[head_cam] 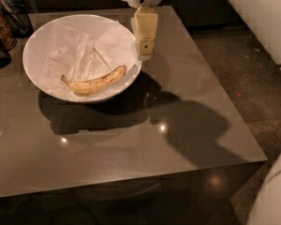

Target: Pick banana from white bowl

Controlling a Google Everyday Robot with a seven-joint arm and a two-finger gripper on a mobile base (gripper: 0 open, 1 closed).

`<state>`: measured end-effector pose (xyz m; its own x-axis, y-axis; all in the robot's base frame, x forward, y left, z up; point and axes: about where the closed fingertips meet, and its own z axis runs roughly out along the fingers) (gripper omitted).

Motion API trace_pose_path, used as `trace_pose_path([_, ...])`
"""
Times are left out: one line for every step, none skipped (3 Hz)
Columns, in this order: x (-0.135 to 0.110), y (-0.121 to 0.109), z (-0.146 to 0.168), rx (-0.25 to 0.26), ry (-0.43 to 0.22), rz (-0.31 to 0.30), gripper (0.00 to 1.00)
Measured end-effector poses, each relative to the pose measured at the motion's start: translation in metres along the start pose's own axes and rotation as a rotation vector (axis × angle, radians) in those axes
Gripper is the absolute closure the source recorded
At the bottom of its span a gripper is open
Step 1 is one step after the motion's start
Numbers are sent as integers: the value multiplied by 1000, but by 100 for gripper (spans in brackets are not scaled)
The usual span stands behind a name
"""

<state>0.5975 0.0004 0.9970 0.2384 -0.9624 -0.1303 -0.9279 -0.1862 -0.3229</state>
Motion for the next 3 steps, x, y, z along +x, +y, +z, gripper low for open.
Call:
trace_pose_path([-25, -6, 0, -5, -24, -77, 0])
trace_pose_path([-25, -6, 0, -5, -24, -77, 0])
trace_pose_path([-44, -12, 11, -20, -76, -104, 0])
